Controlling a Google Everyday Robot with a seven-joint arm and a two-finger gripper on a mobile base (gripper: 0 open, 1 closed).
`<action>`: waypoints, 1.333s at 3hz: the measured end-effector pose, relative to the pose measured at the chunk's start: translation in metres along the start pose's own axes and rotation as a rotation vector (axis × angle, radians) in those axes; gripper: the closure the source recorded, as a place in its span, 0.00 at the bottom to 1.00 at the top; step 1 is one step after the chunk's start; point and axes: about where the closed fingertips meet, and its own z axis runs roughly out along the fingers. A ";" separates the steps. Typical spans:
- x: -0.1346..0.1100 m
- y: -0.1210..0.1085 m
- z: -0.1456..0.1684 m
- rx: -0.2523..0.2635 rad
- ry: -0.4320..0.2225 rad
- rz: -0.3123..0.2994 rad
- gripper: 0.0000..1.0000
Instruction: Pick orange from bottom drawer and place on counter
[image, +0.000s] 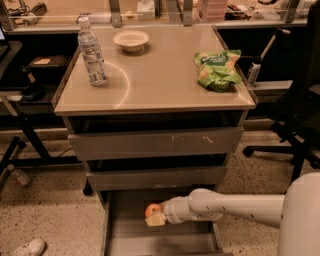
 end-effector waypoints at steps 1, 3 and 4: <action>-0.011 0.014 -0.022 -0.028 -0.003 0.030 1.00; -0.068 0.076 -0.105 -0.022 -0.020 -0.004 1.00; -0.082 0.076 -0.117 0.002 -0.025 -0.036 1.00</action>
Offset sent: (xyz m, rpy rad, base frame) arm -0.0372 -0.0119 0.1545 0.0365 0.0166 -0.0133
